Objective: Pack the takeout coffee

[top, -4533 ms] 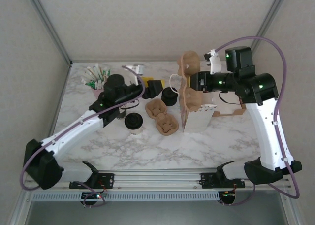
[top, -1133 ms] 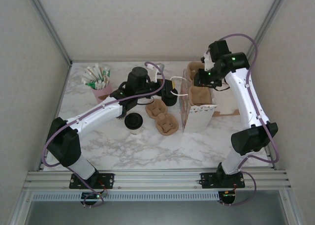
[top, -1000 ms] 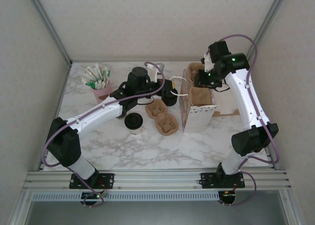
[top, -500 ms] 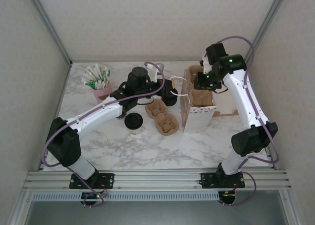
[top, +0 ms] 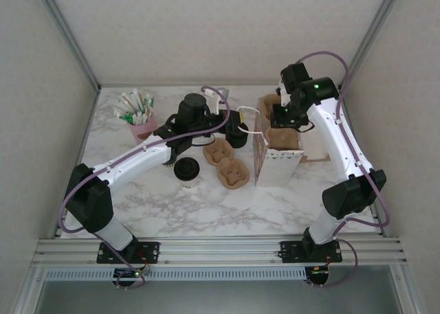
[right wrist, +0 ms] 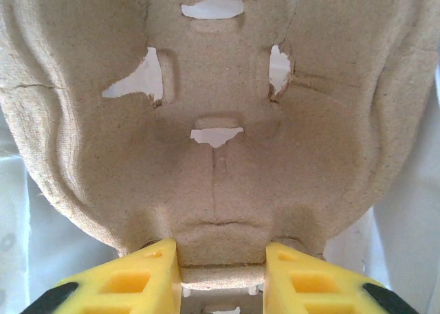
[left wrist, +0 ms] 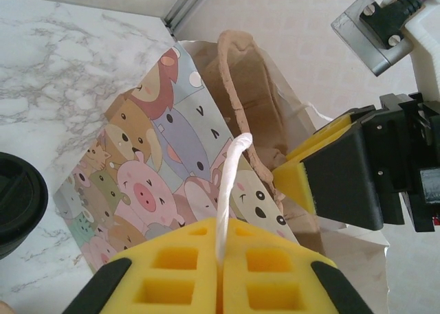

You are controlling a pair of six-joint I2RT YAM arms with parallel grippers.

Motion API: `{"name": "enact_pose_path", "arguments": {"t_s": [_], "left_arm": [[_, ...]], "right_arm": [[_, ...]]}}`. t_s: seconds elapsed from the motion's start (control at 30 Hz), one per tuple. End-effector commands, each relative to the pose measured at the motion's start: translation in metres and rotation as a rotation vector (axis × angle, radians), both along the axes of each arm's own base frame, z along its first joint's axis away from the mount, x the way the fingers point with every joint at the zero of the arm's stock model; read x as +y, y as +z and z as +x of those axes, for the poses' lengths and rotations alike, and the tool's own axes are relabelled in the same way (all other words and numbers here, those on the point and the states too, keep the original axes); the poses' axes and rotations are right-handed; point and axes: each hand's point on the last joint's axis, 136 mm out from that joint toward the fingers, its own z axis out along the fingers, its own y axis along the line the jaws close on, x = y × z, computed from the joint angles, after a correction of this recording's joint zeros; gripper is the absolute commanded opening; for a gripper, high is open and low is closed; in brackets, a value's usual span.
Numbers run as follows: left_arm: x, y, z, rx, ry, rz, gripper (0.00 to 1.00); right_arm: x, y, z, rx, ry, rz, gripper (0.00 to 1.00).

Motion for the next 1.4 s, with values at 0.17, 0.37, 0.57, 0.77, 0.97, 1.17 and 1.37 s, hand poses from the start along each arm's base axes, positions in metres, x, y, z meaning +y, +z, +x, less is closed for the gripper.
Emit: {"name": "enact_pose_path", "arguments": {"t_s": [0.17,0.37,0.57,0.77,0.97,1.17,1.37], "left_arm": [[0.0,-0.001,-0.004,0.001,0.006,0.002,0.07],[0.001,-0.001,-0.004,0.0,0.011,0.002,0.07],[0.001,-0.002,-0.004,0.001,0.01,0.003,0.07],[0.002,-0.001,-0.004,-0.001,0.017,0.003,0.07],[0.002,0.0,-0.003,0.001,0.021,-0.003,0.07],[0.005,0.0,-0.005,0.0,0.025,-0.004,0.07],[0.008,0.003,-0.007,-0.008,0.033,-0.002,0.07]], "right_arm": [[0.003,-0.014,-0.009,0.058,0.031,-0.064,0.31],[-0.001,-0.026,-0.011,0.091,0.034,-0.126,0.31],[-0.005,-0.022,-0.008,0.071,0.016,-0.145,0.31],[0.006,-0.015,-0.016,0.056,0.061,-0.115,0.31],[0.003,-0.027,-0.02,0.089,0.067,-0.154,0.32],[0.005,-0.032,-0.01,0.083,0.06,-0.156,0.32],[0.004,-0.041,-0.013,0.106,0.075,-0.173,0.32]]}}
